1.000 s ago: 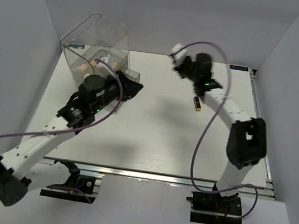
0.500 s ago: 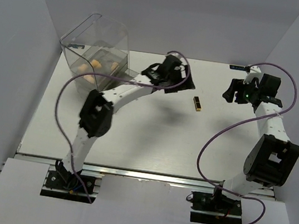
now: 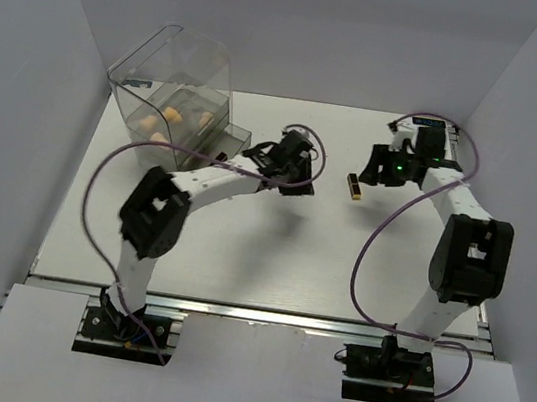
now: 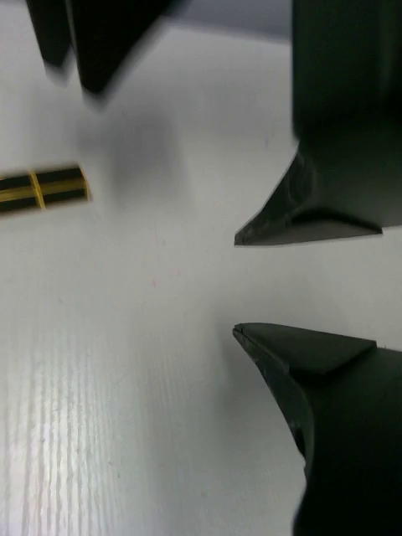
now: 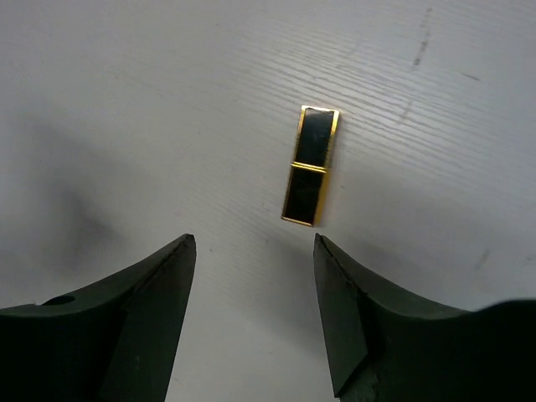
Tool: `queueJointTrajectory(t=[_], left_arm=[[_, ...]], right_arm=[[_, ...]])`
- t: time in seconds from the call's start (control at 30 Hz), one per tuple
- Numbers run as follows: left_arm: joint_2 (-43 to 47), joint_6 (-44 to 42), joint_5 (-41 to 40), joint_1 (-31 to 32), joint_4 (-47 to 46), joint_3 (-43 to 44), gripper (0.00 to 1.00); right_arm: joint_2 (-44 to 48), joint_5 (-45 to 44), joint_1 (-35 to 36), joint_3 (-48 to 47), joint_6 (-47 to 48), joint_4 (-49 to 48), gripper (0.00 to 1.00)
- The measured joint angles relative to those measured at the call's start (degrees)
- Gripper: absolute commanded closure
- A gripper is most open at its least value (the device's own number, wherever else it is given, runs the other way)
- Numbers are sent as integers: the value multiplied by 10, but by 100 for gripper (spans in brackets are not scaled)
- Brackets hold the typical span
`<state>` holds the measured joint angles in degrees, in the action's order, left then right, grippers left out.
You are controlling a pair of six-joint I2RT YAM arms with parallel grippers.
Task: Organize the makeup
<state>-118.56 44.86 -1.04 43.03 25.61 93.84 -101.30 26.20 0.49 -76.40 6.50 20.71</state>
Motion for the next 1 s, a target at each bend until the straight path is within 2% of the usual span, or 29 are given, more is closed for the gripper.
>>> queueJointTrajectory(t=[0.03, 0.13, 0.3, 0.4, 0.73, 0.87, 1.0], left_arm=[[43, -9, -5, -3, -16, -28, 32], [178, -15, -32, -10, -57, -92, 17], [376, -15, -75, -13, -115, -202, 15], [452, -13, -102, -13, -115, -260, 12], [578, 3, -178, -12, -69, -357, 10], [600, 14, -192, -12, -63, -372, 10], [606, 23, -201, -12, -63, -388, 10]], right_arm=[[-13, -11, 15, -5, -4, 0, 35], [-48, -54, 61, -24, -9, 1, 28], [-111, -140, 93, -84, 4, 2, 28], [-148, -187, 103, -118, 16, 2, 28], [-207, -237, 112, -147, 41, 25, 41], [-207, -239, 112, -147, 47, 30, 46], [-207, -238, 112, -144, 55, 31, 56]])
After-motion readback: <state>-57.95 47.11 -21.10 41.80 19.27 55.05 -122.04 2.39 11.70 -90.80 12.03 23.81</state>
